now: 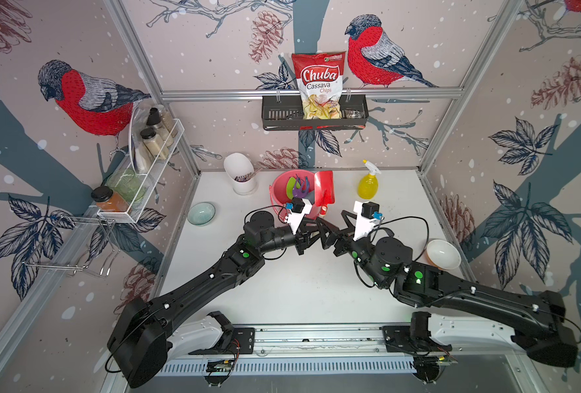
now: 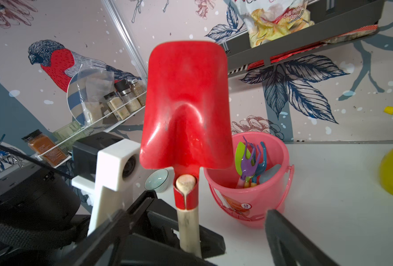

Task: Organize the gardening tools
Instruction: Pick up the gardening tool from the center of the board, then place the gardening tool in the container.

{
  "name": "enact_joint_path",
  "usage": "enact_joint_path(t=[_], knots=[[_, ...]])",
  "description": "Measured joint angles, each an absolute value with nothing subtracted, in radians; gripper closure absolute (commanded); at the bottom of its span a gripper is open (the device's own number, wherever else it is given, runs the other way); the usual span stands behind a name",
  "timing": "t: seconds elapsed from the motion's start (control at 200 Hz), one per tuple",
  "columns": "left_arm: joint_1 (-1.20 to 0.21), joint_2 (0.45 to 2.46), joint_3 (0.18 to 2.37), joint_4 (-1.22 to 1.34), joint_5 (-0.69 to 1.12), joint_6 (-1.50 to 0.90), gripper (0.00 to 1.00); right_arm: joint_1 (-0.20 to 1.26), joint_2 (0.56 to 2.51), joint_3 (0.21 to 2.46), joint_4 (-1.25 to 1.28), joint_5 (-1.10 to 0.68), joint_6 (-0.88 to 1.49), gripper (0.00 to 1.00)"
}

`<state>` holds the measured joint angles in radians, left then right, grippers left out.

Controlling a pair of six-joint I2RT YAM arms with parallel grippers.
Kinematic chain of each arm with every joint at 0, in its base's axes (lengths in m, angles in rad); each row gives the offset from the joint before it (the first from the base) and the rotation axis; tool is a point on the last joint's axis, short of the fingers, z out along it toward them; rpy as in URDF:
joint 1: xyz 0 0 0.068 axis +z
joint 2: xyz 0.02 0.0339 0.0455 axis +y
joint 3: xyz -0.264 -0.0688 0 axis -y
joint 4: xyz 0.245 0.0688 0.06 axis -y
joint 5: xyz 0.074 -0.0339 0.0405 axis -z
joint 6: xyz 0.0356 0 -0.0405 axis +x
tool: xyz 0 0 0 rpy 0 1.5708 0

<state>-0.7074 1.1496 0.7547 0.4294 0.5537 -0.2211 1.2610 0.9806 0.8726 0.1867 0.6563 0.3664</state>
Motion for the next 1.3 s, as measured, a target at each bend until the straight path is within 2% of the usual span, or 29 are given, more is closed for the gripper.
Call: enact_joint_path(t=[0.29,0.575,0.78,1.256,1.301], knots=[[-0.589,1.227,0.768,0.455,0.429,-0.154,1.00,1.263,0.868,0.816,0.208,0.756,0.366,0.00],[-0.530,1.454,0.936,0.525,0.363,-0.047,1.00,1.264,0.834,0.783,0.193,0.778,0.381,0.00],[-0.474,1.612,0.967,0.607,0.341,-0.046,1.00,1.264,0.804,0.768,0.154,0.789,0.400,0.00],[-0.451,1.778,1.018,0.740,0.329,-0.047,1.00,1.264,0.779,0.756,0.110,0.811,0.426,0.00],[-0.451,1.779,1.014,0.745,0.329,-0.047,0.78,1.264,0.778,0.755,0.110,0.812,0.427,0.00]])
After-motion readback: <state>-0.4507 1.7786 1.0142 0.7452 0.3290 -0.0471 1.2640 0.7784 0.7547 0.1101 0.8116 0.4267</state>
